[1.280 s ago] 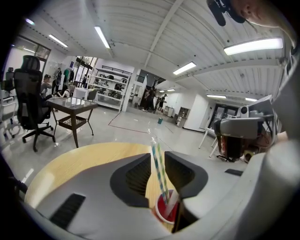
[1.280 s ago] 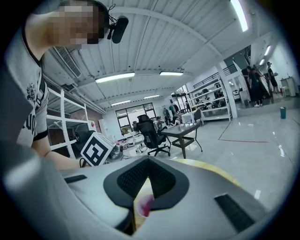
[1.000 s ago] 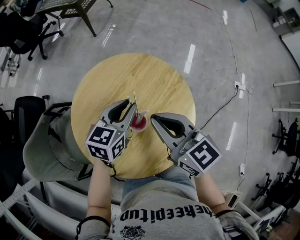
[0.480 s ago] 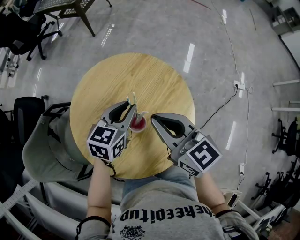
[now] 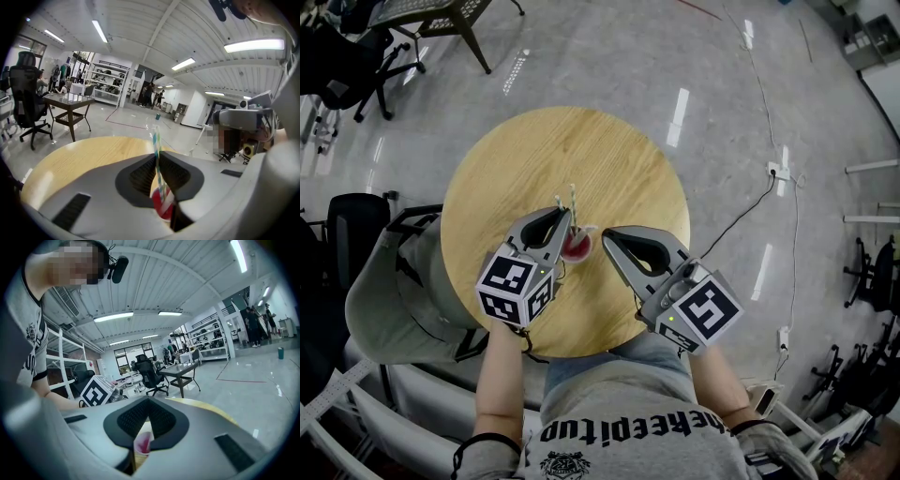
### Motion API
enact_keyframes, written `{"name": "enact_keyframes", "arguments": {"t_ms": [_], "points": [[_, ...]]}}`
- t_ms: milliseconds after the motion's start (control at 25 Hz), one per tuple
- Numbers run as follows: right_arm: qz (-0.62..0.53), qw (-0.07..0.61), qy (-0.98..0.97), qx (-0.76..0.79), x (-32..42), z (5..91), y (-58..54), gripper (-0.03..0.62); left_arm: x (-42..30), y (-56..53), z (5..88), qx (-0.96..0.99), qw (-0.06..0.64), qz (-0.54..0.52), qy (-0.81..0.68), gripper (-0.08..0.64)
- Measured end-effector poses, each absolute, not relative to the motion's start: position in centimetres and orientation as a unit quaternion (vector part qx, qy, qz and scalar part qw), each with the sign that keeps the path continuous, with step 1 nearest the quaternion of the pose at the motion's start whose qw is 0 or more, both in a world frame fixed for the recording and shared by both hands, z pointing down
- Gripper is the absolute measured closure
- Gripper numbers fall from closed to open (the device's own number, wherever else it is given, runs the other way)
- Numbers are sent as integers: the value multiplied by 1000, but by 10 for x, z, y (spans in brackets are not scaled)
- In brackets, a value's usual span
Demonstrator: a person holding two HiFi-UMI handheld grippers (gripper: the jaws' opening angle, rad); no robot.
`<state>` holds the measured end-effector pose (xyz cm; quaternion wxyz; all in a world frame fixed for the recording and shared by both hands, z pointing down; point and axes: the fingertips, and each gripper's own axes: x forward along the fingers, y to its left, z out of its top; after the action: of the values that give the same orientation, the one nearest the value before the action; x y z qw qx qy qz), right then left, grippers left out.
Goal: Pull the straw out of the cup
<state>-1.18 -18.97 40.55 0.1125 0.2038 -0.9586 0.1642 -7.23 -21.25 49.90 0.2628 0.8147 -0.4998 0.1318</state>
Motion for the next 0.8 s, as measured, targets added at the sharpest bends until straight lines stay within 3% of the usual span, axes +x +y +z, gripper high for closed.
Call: {"name": "enact_keyframes", "arguments": {"t_ms": [800], "points": [[147,106,-963,198,-15,390,-172,581,-88,-200,477,807,240,117,-526,499]]}}
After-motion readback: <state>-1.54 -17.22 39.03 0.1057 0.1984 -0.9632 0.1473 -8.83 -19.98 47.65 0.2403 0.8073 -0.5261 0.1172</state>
